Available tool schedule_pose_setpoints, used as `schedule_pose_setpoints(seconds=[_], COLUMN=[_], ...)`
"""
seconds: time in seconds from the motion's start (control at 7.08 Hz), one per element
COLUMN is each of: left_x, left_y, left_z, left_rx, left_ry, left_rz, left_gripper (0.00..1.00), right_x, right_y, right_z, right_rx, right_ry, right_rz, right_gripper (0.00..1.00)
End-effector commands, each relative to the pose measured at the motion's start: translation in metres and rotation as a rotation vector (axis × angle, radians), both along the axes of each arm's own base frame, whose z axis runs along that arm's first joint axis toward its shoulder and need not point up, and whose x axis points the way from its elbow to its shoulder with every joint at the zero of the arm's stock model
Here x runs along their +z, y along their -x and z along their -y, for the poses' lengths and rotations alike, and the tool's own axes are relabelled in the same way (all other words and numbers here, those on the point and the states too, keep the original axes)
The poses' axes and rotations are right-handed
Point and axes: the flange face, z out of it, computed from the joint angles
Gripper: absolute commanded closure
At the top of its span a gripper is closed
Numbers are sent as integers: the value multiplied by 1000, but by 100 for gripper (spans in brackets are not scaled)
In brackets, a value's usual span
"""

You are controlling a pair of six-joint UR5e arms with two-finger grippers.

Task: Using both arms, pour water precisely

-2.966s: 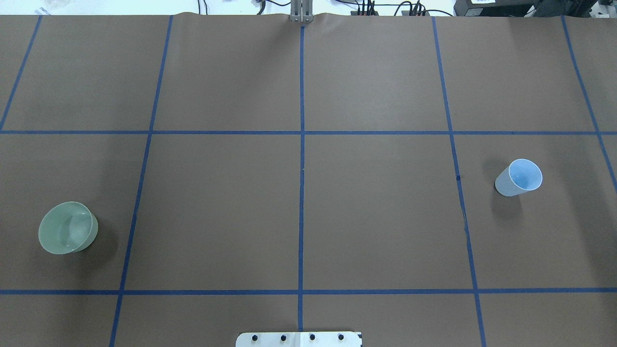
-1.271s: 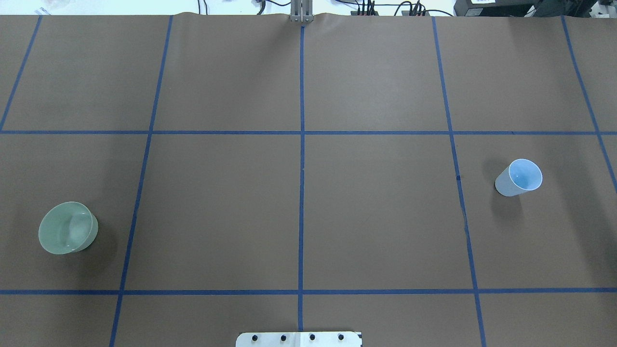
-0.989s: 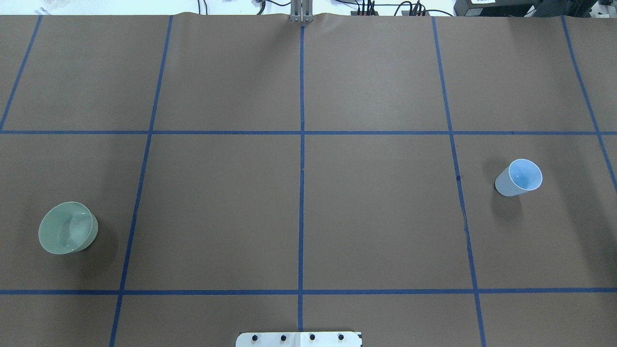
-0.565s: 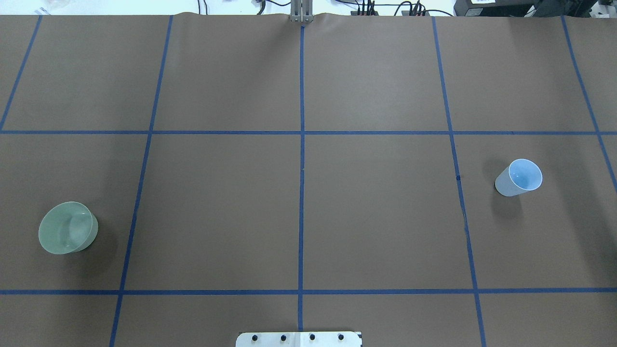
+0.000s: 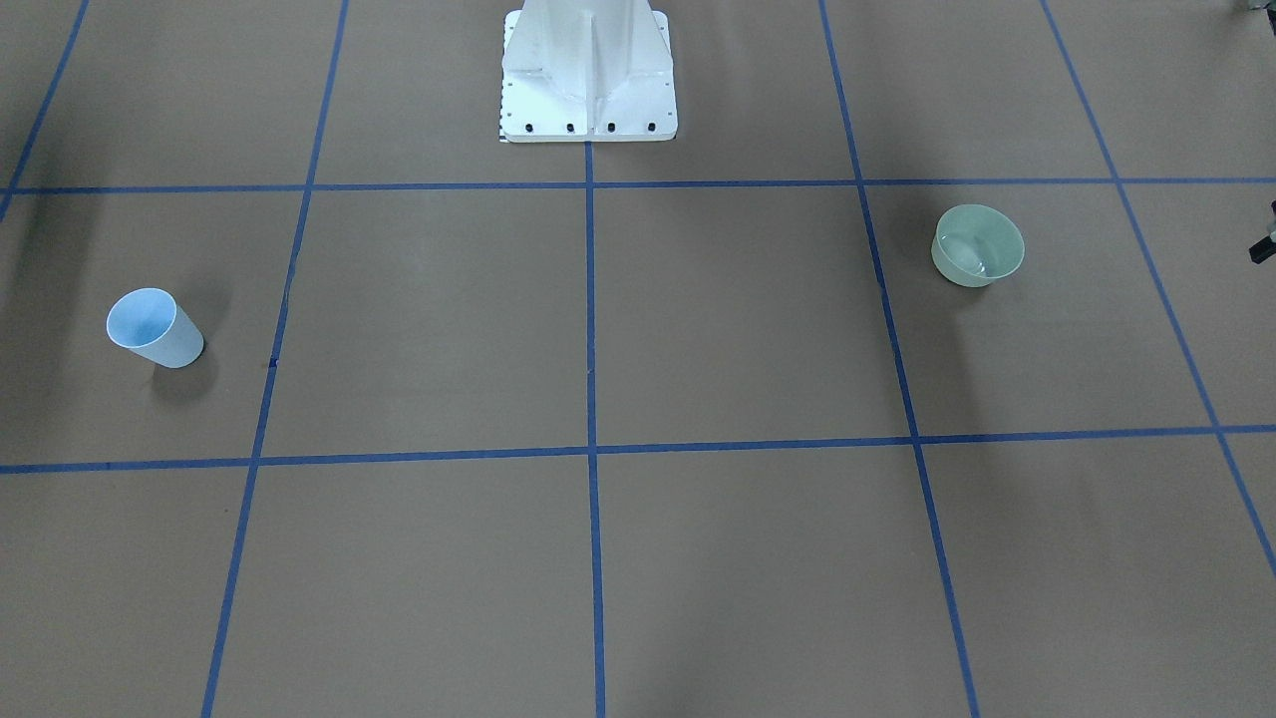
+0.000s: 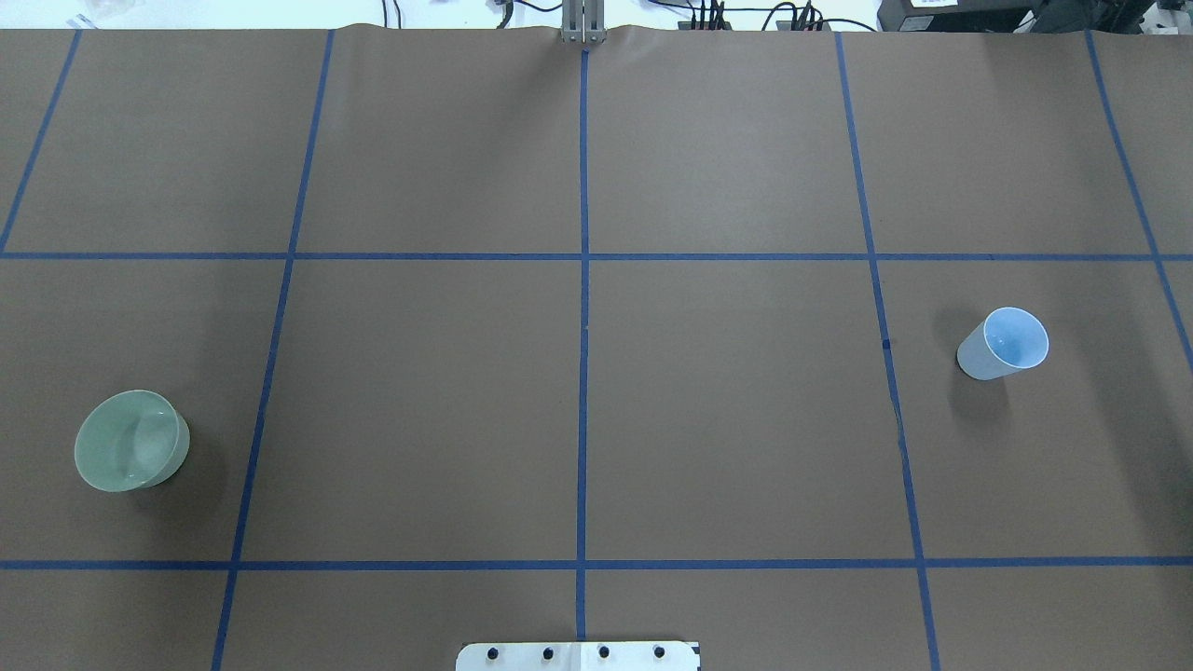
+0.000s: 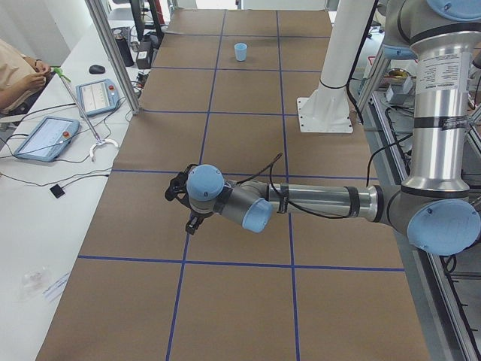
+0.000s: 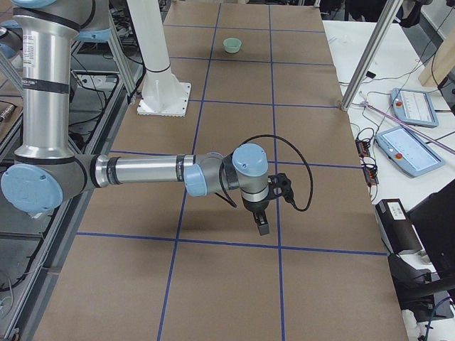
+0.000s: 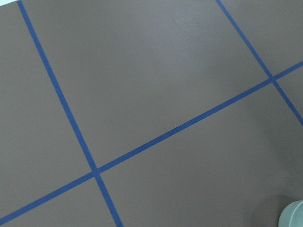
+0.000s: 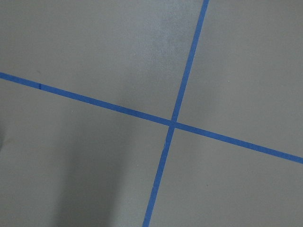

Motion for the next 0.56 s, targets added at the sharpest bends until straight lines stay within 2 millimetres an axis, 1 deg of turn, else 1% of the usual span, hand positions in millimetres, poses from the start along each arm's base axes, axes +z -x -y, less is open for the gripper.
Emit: schedule_pose_setpoints(seconds=[0.0,0.14,0.28,0.42], left_x=[9,11,11,8], left_y=[-77,-126,-160,-182], left_z=[-39,-54,-65,-73], left_rx=[-75,-87,-100,-85], left_ry=[80,111,125,138], left_rz=[-19,-9,2,8], left_gripper=[0,0,0,0], right_x=[0,1,0,1], right_y=[0,0,0,0], right_z=[0,0,0,0], right_rx=[0,0,0,0], right_ry=[-1,0,-1,0], right_rz=[2,2,0,0], right_gripper=[0,0,0,0])
